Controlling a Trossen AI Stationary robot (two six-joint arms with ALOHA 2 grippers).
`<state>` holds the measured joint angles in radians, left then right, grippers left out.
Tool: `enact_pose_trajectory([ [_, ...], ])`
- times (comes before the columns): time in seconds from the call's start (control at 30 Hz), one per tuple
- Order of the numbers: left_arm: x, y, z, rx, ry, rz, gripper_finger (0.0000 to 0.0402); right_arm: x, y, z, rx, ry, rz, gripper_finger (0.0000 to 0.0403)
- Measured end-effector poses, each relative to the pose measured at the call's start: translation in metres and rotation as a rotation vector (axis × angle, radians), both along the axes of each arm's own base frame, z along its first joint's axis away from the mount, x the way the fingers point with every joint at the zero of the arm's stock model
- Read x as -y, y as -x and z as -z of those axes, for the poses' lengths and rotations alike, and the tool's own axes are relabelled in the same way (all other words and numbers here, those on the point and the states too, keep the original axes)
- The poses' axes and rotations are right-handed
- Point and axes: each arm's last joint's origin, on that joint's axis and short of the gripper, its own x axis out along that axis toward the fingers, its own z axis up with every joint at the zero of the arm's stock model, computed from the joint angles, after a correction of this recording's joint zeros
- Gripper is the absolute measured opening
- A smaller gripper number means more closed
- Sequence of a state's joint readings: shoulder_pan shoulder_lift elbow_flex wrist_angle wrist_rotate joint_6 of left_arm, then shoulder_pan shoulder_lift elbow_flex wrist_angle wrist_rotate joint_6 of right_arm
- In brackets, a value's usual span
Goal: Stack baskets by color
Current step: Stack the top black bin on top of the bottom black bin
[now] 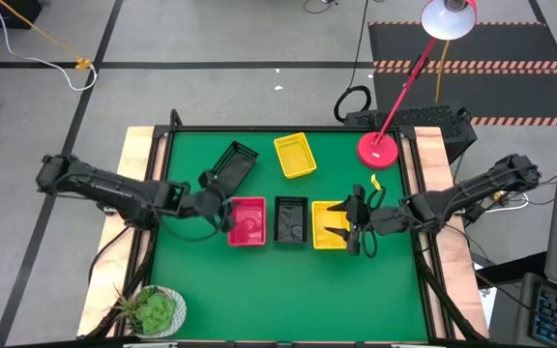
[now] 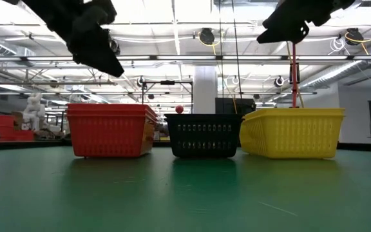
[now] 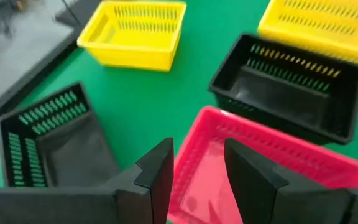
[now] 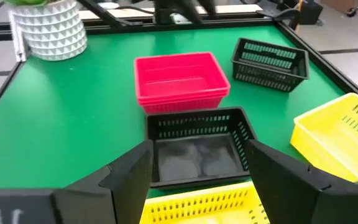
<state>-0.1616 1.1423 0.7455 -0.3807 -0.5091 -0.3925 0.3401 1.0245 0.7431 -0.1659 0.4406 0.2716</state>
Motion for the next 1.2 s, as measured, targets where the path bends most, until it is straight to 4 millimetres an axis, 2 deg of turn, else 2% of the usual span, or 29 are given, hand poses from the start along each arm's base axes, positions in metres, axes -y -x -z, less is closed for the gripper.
enact_pose_trajectory([
  [0.27, -0.038, 0.007, -0.008, -0.179, 0.024, -0.080, 0.0145, -0.007, 0.002, 0.000, -0.011, 0.047, -0.058, 0.0249],
  [0.37, -0.049, 0.008, -0.002, -0.278, 0.016, -0.063, 0.0145, -0.007, 0.002, 0.000, -0.014, 0.064, -0.067, 0.0249],
  [0.53, -0.056, 0.012, 0.007, -0.429, 0.000, 0.036, 0.0145, -0.007, 0.003, 0.002, -0.027, 0.071, -0.070, 0.0249],
  [0.77, -0.057, 0.008, 0.017, -0.580, -0.121, 0.230, 0.0145, -0.007, 0.004, 0.003, -0.039, 0.076, -0.070, 0.0249],
  [1.2, -0.077, -0.005, 0.050, -0.817, -0.187, 0.274, 0.0153, -0.007, 0.004, 0.003, -0.040, 0.076, -0.070, 0.0249],
])
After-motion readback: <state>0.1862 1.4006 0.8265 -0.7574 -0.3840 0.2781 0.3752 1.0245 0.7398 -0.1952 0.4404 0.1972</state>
